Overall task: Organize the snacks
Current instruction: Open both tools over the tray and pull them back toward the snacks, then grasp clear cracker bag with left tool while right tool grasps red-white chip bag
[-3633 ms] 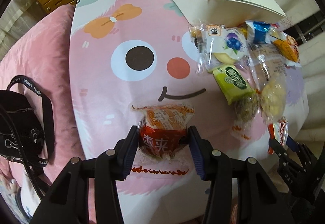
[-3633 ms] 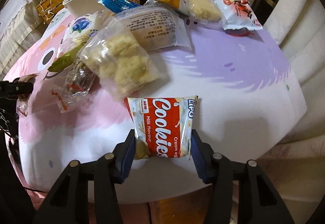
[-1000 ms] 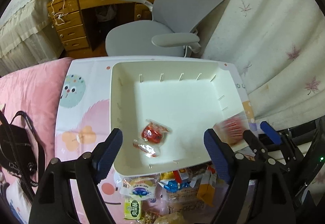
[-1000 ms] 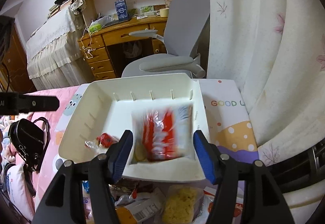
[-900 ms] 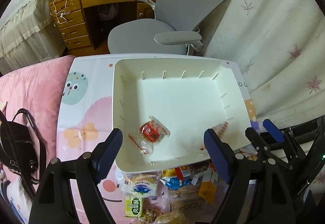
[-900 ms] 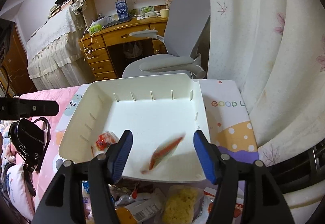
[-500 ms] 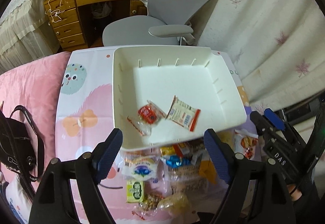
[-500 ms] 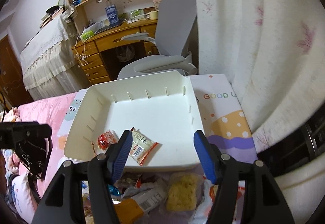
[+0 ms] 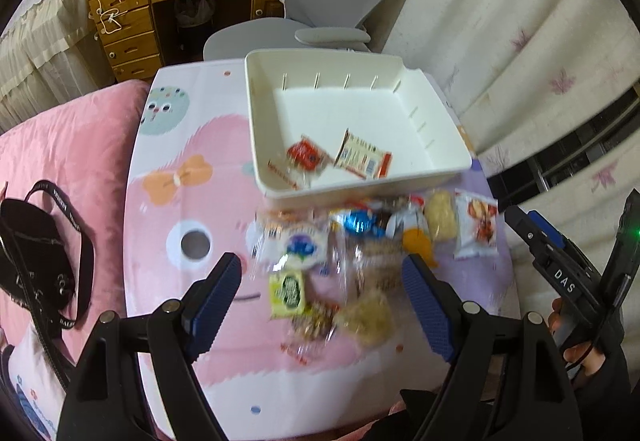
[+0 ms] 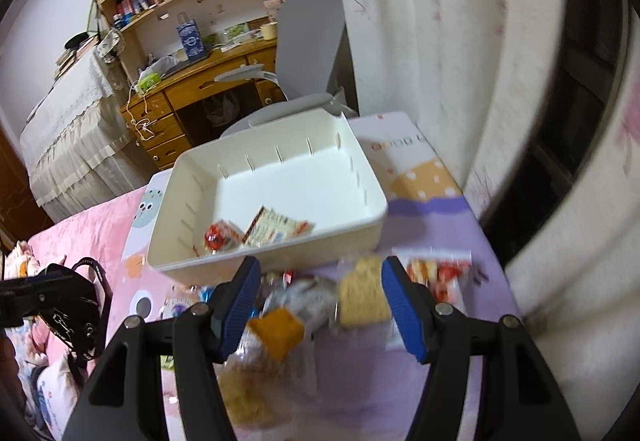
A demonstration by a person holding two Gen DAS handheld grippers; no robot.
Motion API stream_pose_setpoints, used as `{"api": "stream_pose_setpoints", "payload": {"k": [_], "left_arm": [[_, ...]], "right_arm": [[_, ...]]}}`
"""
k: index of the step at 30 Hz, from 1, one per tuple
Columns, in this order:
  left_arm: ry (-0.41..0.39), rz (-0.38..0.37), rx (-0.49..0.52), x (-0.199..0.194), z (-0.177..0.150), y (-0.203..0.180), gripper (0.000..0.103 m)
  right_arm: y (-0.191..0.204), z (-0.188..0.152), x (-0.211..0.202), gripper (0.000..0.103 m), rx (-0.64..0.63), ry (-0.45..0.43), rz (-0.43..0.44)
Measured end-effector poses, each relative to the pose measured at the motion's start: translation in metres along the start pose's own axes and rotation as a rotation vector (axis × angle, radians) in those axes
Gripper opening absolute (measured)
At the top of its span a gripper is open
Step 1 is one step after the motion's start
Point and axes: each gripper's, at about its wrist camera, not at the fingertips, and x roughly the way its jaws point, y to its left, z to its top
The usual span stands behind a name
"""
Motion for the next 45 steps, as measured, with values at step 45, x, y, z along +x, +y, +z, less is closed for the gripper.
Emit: {"api": "stream_pose_setpoints", "payload": {"k": [45], "left_arm": [[0.081, 0.089, -0.178, 0.088, -0.075, -0.065, 0.081]], "right_arm": [[-0.137, -0.045, 0.057, 0.063, 0.253, 0.408, 0.008]]}}
